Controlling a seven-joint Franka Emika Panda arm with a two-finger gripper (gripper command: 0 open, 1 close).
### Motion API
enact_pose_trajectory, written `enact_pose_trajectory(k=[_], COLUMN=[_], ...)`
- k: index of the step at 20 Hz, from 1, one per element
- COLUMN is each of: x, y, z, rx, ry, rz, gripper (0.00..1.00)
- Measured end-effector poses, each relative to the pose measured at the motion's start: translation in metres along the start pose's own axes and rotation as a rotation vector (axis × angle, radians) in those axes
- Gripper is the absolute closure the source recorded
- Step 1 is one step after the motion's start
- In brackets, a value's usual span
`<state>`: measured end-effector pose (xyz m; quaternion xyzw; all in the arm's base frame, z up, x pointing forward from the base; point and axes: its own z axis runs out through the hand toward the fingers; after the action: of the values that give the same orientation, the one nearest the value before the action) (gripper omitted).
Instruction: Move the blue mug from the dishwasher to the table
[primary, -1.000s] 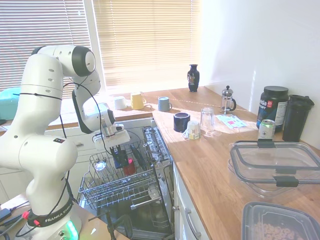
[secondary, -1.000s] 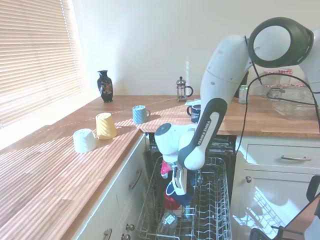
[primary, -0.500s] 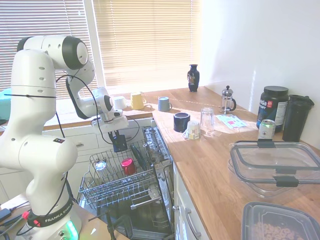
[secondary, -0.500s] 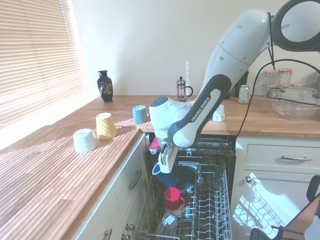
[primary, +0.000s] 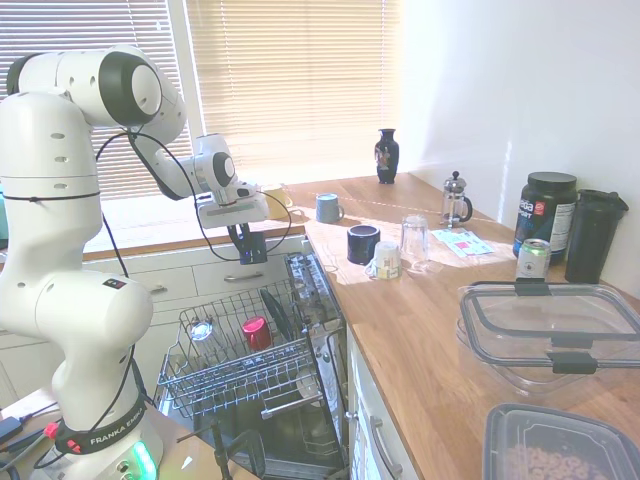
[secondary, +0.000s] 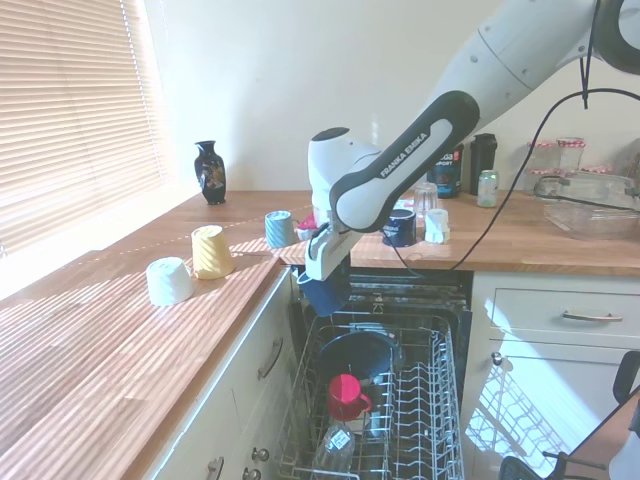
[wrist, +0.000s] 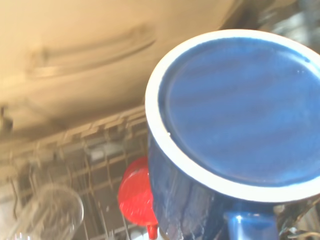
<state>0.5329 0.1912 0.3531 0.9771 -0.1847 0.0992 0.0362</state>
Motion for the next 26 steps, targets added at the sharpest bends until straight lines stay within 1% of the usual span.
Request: enact_pose_trajectory(k=[4, 8, 15, 17, 20, 26], x=[0.03, 0.054, 0.09, 0.1, 0.115, 0.135], y=[0.033, 0.065, 0.109, 0.117, 0.128, 0.135], z=[-0.026, -0.047, -0.058, -0.056, -0.043, -0.026], rx=[0.042, 0.077, 0.121, 0.124, 0.111, 0.089], ry=[0.026, 0.041, 0.041, 0.032, 0.008, -0.023], rz=[0.11, 0.196, 0.309, 0.334, 0.367, 0.398], gripper=[1.0, 1.0, 1.0, 1.0, 1.0, 1.0])
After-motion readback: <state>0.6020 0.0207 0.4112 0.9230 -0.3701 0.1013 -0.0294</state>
